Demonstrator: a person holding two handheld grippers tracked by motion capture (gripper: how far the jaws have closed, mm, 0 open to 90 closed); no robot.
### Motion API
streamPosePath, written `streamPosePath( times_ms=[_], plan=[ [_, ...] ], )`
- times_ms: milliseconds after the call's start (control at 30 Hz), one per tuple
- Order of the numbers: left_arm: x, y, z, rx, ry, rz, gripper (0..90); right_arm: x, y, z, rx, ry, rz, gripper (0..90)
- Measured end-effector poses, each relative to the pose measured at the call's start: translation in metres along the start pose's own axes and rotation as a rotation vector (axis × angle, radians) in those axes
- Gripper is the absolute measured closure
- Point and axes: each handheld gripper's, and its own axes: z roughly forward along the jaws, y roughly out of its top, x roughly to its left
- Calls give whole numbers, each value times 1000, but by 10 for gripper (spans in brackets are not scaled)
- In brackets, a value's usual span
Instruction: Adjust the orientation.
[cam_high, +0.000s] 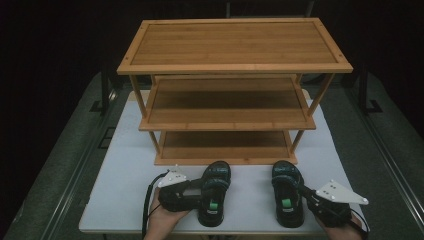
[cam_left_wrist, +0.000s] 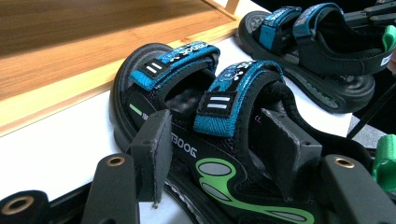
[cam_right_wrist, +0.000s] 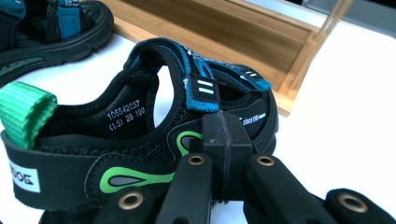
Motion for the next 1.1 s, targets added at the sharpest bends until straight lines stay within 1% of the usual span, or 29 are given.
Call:
streamPosePath(
  times_ms=[67,100,167,300,367,433,467,533,633,667,700,733,800,833,967,1033,1100],
  plan=[
    [0,0,0,0,1,0,442,-7,-7,0,22,-4,30,895],
    [0,0,0,1,2,1,442,-7,-7,0,22,-4,30,895],
    [-1,0,0,3,6,3,450,-11,-11,-1,24,4,62,876],
    [-2,1,-1,2,13,5,458,-17,-14,-2,22,11,109,806],
    [-3,1,-1,4,13,6,458,-19,-17,-3,17,7,135,742],
    [-3,1,-1,4,13,7,458,-23,-19,-4,10,21,160,682],
    [-3,1,-1,5,14,8,458,-24,-20,-5,4,25,166,655],
    [-4,1,-1,4,13,8,458,-26,-21,-7,0,39,173,629],
    [-4,1,-1,3,15,8,458,-26,-22,-10,-8,45,178,580],
    [-4,1,-1,2,16,8,458,-26,-22,-10,-8,45,178,580],
    [-4,1,-1,2,16,8,458,-26,-22,-13,-29,54,177,556],
    [-4,1,-1,2,16,9,458,-26,-22,-14,-32,65,182,554],
    [-5,1,-1,2,16,10,458,-26,-22,-15,-38,70,180,549],
    [-5,2,-1,2,18,11,458,-24,-21,-18,-52,68,173,541],
    [-5,2,-1,2,17,11,459,-22,-17,-22,-88,89,175,527],
    [-4,2,-1,1,16,11,458,-21,-16,-22,-92,93,171,515],
    [-5,2,-1,2,17,12,458,-21,-15,-22,-96,100,177,503]
  ],
)
